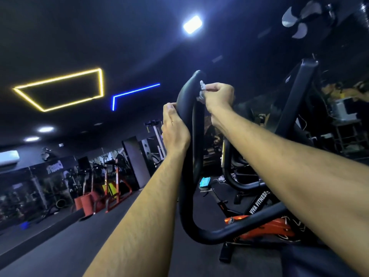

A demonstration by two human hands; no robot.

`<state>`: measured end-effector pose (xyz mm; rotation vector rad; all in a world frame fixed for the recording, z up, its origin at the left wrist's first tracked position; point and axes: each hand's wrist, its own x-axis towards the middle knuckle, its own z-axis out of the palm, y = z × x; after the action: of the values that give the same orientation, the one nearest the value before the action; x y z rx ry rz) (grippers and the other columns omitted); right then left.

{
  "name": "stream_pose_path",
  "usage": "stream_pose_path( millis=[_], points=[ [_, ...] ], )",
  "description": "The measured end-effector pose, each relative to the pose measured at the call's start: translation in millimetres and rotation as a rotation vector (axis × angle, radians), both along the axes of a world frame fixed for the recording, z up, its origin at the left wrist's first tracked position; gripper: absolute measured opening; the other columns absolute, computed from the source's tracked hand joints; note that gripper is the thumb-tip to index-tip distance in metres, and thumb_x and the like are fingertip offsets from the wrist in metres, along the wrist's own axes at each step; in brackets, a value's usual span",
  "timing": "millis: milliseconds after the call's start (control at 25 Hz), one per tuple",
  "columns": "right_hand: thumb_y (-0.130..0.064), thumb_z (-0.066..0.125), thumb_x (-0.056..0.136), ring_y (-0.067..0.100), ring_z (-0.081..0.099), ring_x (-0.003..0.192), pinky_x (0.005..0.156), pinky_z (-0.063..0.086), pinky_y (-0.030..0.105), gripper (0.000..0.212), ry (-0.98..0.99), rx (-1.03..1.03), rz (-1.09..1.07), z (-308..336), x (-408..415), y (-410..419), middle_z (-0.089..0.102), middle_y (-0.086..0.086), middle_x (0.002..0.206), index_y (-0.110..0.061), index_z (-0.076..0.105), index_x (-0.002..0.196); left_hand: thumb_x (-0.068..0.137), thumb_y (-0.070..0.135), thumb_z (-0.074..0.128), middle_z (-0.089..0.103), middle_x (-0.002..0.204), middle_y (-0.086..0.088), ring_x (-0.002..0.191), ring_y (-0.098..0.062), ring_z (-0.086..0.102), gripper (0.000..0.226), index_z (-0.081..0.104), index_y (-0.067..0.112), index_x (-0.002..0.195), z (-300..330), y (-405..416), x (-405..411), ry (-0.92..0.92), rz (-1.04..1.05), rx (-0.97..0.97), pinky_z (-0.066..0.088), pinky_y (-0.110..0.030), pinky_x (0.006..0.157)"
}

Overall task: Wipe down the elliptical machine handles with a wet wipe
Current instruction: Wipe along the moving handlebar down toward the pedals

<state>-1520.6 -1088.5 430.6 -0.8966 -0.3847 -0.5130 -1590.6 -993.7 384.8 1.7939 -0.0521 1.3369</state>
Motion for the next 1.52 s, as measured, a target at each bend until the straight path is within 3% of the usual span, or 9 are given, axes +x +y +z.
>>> stream_pose_path(
  millis=[160,280,400,600,720,1040,1200,1360,1520],
  points=[
    [-0.003,0.08,0.079,0.021,0.07,0.068,0.081,0.062,0.044,0.009,-0.145,-0.107,0.065,-16.7,-18.2,-11.9,0.074,0.007,0.073,-0.009,0.074,0.075,0.113,0.041,0.014,0.063,0.099,0.012,0.104,-0.02,0.059,0.046,0.057,0.029,0.11,-0.1,3.3,3.0,0.009,-0.046,0.011,0.036,-0.037,0.086],
    [-0.001,0.076,0.079,0.019,0.076,0.078,0.077,0.063,0.039,0.012,-0.333,-0.314,-0.156,-46.2,-37.2,-8.5,0.078,0.003,0.084,-0.013,0.076,0.08,0.113,0.043,0.016,0.066,0.102,0.015,0.092,0.0,0.06,0.046,0.059,0.028,0.122,-0.6,9.0,3.2,0.019,-0.163,0.018,0.04,-0.021,0.075],
    [0.004,0.07,0.078,0.007,0.073,0.084,0.083,0.06,0.04,0.024,-0.424,-0.401,-0.406,-83.9,-43.9,5.7,0.075,-0.011,0.086,-0.018,0.077,0.082,0.115,0.041,0.02,0.073,0.113,0.004,0.095,-0.004,0.066,0.047,0.061,0.024,0.129,0.9,14.7,4.4,0.015,-0.353,-0.017,0.047,-0.013,0.077],
    [0.003,0.072,0.079,0.01,0.071,0.085,0.08,0.058,0.041,0.021,-0.443,-0.377,-0.483,-129.9,-44.0,24.8,0.072,-0.008,0.086,-0.017,0.076,0.082,0.114,0.046,0.024,0.077,0.093,-0.015,0.081,-0.023,0.071,0.057,0.063,0.006,0.124,3.6,17.7,8.0,0.133,-0.654,-0.19,0.058,-0.036,0.07],
    [0.004,0.073,0.079,0.009,0.07,0.082,0.078,0.057,0.038,0.018,-0.419,-0.395,-0.455,-152.5,-45.6,31.2,0.071,-0.007,0.085,-0.014,0.076,0.081,0.11,0.056,0.022,0.079,0.099,-0.017,0.08,-0.022,0.074,0.066,0.06,0.007,0.133,4.2,19.6,14.8,0.182,-0.649,-0.194,0.056,-0.035,0.067],
    [0.008,0.073,0.078,0.004,0.068,0.08,0.072,0.055,0.025,0.024,-0.336,-0.539,-0.377,-219.3,-52.9,46.5,0.068,-0.015,0.083,-0.016,0.075,0.081,0.111,0.056,0.016,0.079,0.096,-0.018,0.085,-0.028,0.078,0.069,0.061,0.008,0.132,1.6,20.3,13.7,0.173,-0.592,-0.136,0.058,-0.035,0.07],
    [0.009,0.075,0.077,-0.002,0.066,0.079,0.07,0.048,0.011,0.023,-0.325,-0.624,-0.341,-237.6,-58.3,47.4,0.065,-0.018,0.079,-0.014,0.076,0.079,0.111,0.056,0.016,0.079,0.093,-0.017,0.084,-0.028,0.078,0.07,0.062,0.008,0.131,-0.2,19.7,13.3,0.163,-0.553,-0.119,0.058,-0.037,0.073],
    [0.009,0.071,0.074,-0.002,0.067,0.075,0.07,0.05,0.018,0.026,-0.295,-0.706,-0.285,-208.0,-63.5,29.3,0.072,-0.012,0.078,-0.016,0.079,0.078,0.111,0.055,0.016,0.079,0.089,-0.018,0.08,-0.029,0.078,0.072,0.069,0.007,0.118,-1.0,17.0,11.7,0.159,-0.522,-0.122,0.058,-0.039,0.075],
    [-0.012,0.077,0.08,0.003,0.071,0.072,0.075,0.059,0.032,0.006,-0.298,-0.318,-0.422,-90.3,-50.2,-8.0,0.074,-0.009,0.072,-0.018,0.076,0.079,0.109,0.059,0.018,0.079,0.088,-0.016,0.085,-0.033,0.078,0.076,0.078,0.015,0.096,-3.5,20.4,15.4,0.153,-0.493,-0.094,0.06,-0.053,0.091]
  ],
)
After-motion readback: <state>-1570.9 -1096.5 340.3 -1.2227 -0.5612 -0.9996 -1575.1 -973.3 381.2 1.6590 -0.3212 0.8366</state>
